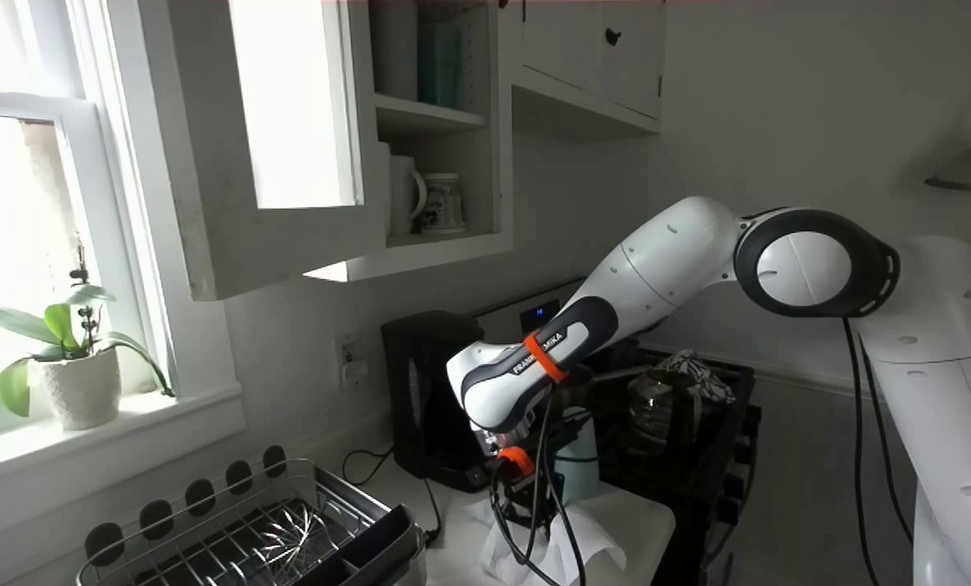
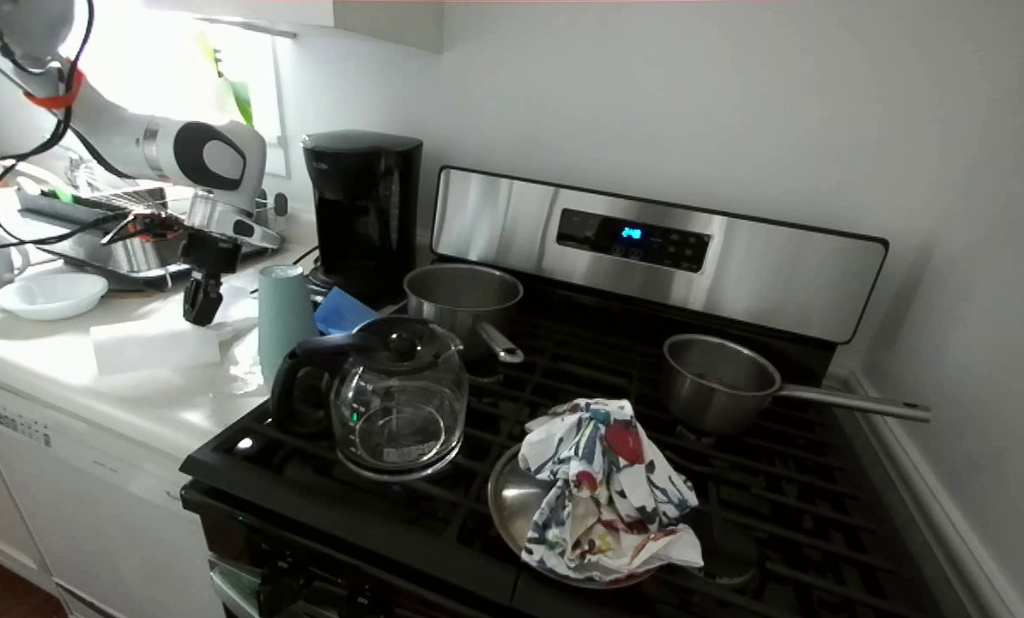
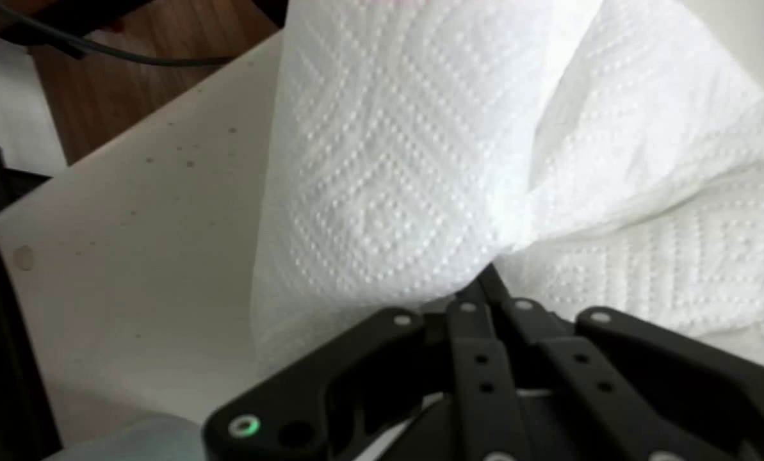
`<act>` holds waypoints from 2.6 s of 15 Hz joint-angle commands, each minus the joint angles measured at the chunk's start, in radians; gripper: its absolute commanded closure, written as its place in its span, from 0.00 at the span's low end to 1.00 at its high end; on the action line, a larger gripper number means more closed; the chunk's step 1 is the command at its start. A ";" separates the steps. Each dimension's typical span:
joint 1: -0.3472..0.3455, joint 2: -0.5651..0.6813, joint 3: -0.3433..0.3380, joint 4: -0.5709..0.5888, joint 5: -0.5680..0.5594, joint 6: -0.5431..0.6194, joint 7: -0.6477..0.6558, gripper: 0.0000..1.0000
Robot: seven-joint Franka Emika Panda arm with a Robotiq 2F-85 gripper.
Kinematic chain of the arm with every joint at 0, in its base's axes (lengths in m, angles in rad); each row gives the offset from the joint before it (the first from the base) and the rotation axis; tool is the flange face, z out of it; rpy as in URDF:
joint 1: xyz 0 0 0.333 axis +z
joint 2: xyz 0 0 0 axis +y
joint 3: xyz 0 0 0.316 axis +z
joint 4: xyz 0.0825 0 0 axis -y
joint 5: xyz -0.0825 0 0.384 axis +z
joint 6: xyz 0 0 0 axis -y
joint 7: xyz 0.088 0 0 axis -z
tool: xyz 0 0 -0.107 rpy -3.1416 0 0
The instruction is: Use the paper towel to wipe the counter
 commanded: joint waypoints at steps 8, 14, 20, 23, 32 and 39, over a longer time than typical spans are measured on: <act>-0.008 -0.020 -0.066 -0.052 -0.181 0.125 0.321 1.00; -0.007 -0.013 -0.042 -0.053 -0.133 0.397 0.489 1.00; 0.000 0.015 0.006 -0.071 -0.044 0.672 0.528 1.00; 0.004 0.052 0.013 -0.058 -0.014 0.761 0.511 1.00; -0.029 0.114 0.115 -0.009 0.193 0.892 0.375 1.00; 0.002 0.035 0.067 -0.045 0.216 0.555 0.375 1.00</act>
